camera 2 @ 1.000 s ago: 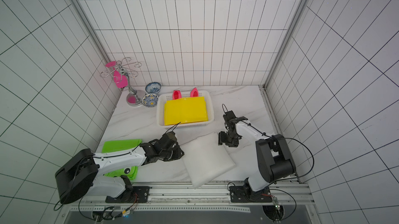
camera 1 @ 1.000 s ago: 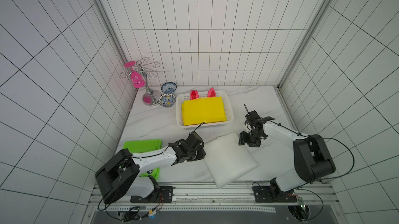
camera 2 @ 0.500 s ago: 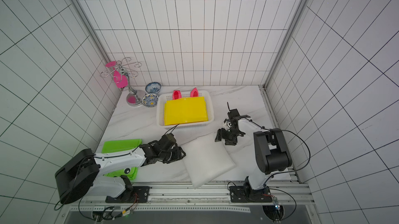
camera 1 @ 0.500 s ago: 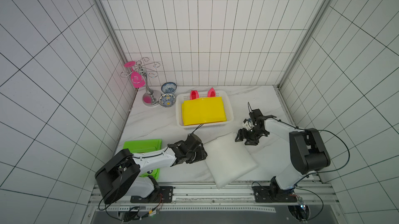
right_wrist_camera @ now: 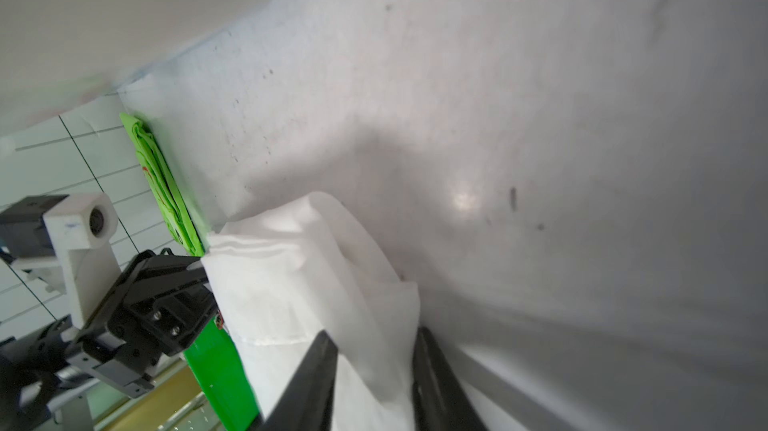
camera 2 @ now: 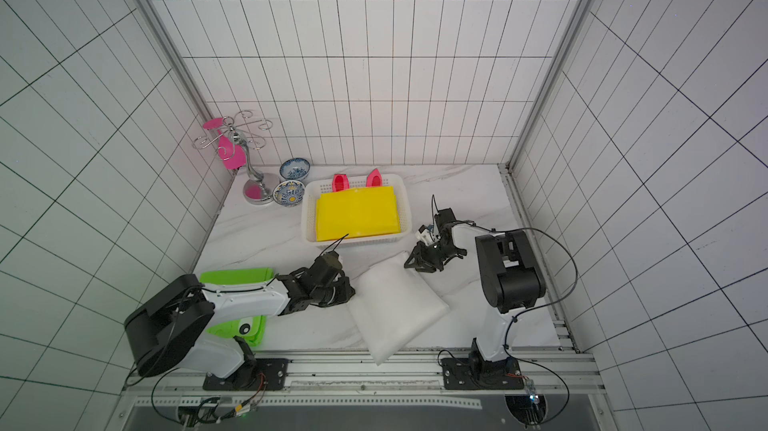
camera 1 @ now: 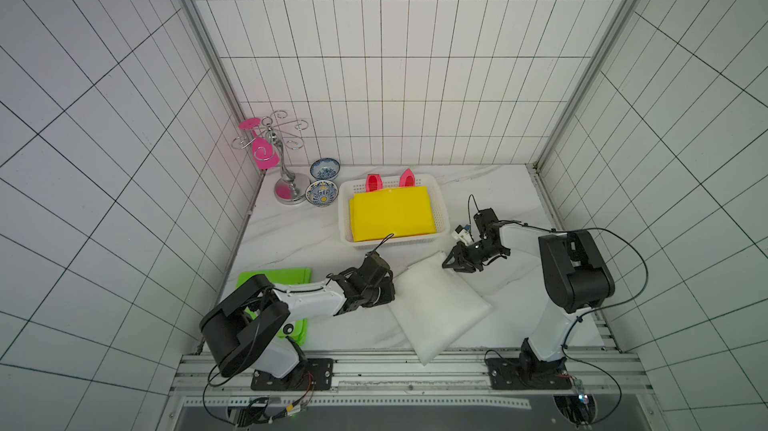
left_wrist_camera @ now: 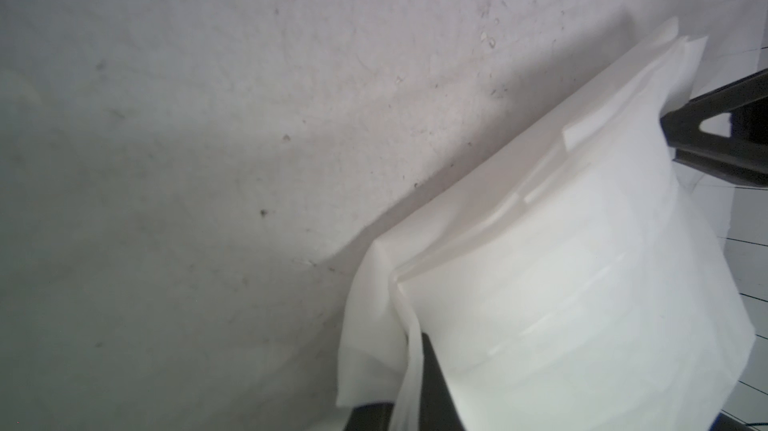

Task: Put the folded raincoat in the basket
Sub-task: Pick up the raincoat from the center of the board.

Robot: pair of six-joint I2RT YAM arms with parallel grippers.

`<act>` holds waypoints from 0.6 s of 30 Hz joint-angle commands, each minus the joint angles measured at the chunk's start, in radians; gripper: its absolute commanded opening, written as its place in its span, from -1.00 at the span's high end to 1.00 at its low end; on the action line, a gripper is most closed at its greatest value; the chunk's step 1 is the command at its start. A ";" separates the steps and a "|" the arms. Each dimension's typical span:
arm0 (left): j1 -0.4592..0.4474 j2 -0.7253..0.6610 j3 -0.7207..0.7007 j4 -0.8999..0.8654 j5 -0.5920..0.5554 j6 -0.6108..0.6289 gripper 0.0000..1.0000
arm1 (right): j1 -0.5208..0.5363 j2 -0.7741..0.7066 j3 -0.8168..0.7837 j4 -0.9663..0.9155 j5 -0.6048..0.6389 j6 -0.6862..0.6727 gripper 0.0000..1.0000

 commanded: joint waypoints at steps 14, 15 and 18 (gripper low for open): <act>0.095 -0.381 -0.015 -0.152 0.050 0.227 1.00 | 0.010 -0.239 -0.166 0.308 -0.209 0.093 1.00; 0.097 -0.414 -0.011 -0.175 0.039 0.231 1.00 | 0.016 -0.264 -0.172 0.318 -0.211 0.096 1.00; 0.106 -0.513 0.016 -0.257 -0.003 0.253 1.00 | 0.042 -0.351 -0.199 0.369 -0.205 0.119 1.00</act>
